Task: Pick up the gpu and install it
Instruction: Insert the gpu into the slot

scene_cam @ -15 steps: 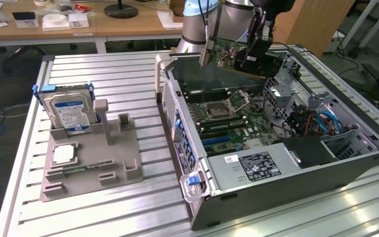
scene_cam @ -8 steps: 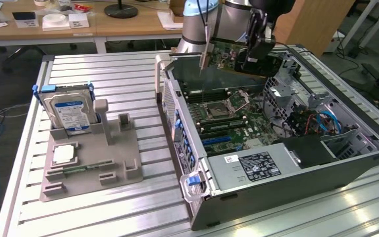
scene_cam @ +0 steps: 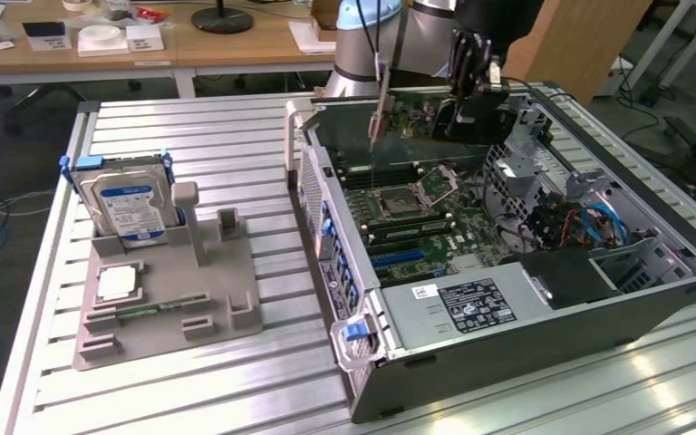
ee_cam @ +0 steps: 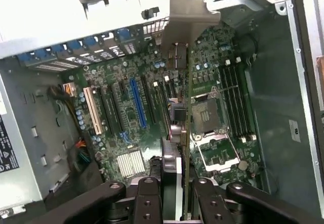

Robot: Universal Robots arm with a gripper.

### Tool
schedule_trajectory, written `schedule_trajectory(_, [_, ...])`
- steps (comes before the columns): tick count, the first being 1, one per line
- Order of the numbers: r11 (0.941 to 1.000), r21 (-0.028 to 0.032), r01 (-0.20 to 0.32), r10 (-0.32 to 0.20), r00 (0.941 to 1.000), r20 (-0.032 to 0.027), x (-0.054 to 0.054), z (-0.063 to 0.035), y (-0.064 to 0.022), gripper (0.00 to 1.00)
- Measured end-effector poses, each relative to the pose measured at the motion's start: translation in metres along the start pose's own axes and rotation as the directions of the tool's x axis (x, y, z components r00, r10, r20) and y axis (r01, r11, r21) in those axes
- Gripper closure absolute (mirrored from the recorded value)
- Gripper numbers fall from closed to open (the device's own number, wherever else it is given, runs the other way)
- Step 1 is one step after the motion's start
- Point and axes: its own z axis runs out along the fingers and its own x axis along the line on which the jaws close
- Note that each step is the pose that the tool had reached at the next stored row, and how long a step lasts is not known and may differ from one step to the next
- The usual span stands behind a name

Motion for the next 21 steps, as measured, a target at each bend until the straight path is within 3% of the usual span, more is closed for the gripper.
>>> schedule_trajectory(1, [0.9974, -0.0039, 0.073, -0.073, 0.9974, 0.002, 0.001, 0.0107, 0.0003, 0.72])
schedule_trajectory(2, [0.9943, -0.0056, 0.106, -0.106, 0.9943, 0.0031, 0.001, 0.0134, 0.0003, 0.72])
schedule_trajectory(10, [0.9754, -0.0112, 0.22, -0.22, 0.9754, 0.0073, 0.001, 0.0209, 0.0004, 0.72])
schedule_trajectory(12, [0.9725, -0.0116, 0.233, -0.233, 0.9726, 0.0084, 0.001, 0.0231, 0.0005, 0.72])
schedule_trajectory(19, [0.9724, -0.0139, 0.233, -0.233, 0.9725, 0.0053, 0.002, 0.0344, 0.0007, 0.72])
schedule_trajectory(21, [0.9722, -0.0179, 0.233, -0.233, 0.9724, 0.0052, 0.002, 0.0382, 0.0008, 0.72])
